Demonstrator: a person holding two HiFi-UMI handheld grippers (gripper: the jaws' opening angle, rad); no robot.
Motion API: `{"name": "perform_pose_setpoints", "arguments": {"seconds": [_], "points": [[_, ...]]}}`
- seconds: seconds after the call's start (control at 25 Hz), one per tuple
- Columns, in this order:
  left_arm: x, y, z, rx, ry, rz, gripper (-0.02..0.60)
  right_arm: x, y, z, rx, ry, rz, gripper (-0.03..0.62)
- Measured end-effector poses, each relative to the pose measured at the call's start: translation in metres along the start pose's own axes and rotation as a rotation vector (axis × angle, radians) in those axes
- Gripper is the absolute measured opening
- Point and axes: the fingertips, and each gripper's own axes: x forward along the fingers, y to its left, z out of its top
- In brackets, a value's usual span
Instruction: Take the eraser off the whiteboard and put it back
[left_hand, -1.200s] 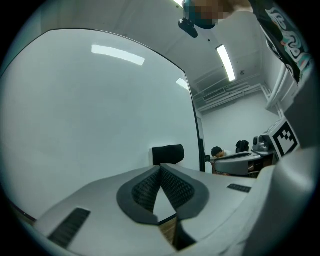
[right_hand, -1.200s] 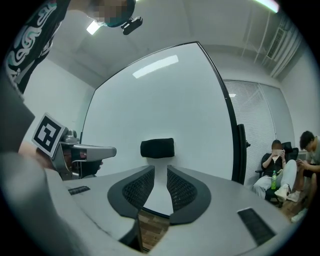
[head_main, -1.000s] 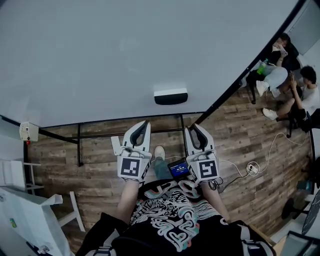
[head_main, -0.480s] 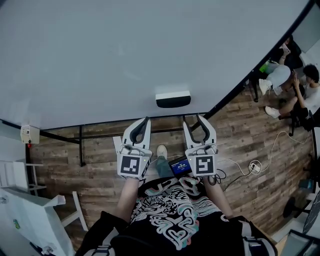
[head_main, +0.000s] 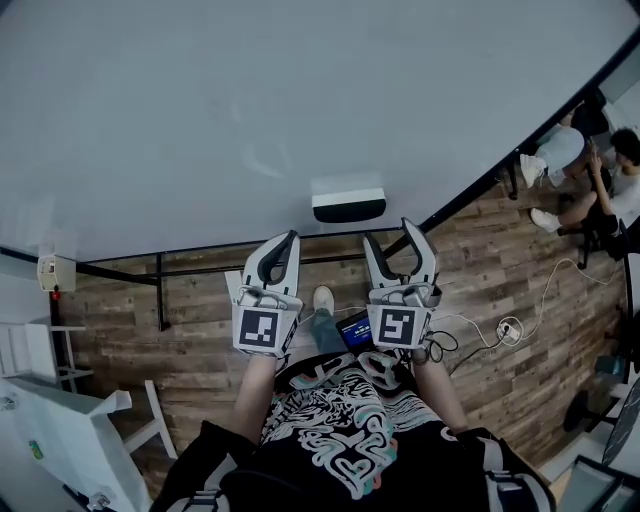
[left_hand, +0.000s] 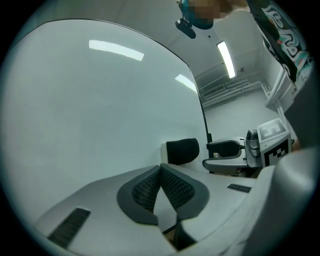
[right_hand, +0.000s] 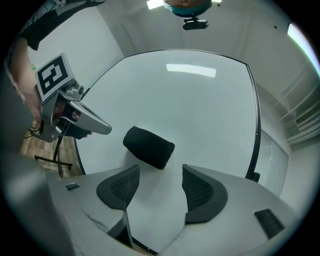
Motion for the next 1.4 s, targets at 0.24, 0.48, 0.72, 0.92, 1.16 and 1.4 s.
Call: {"name": "perform_pose_setpoints", "arguments": {"seconds": [0.24,0.48,0.72,0.92,1.16,1.4], "points": [[0.009,0.002,-0.004,-0.011,-0.004,-0.003,0.026,0.009,0.001,0.004,-0.181,0.003,-0.002,0.276],[0.014,0.003,-0.006,-0.004,-0.006,0.005,0.026,0.019,0.004,0.005,-0.381,0.001,-0.001,0.302],[0.013,0.005,-0.009,-0.001,0.006,0.013,0.026,0.031,0.01,0.009,-0.596,-0.009,-0.025,0.331],[0.01,0.008,-0.006,-0.033,-0.009,0.016,0.026,0.041,0.01,0.016,-0.657,-0.015,-0.031,0.354],[0.011,0.008,-0.012,-0.042,-0.006,0.013,0.026,0.048,0.011,0.018,-0.719,-0.031,-0.013,0.357],[0.013,0.005,-0.01,-0.038,0.002,0.008,0.026,0.052,0.019,0.021,-0.762,-0.056,0.017,0.357]]}}
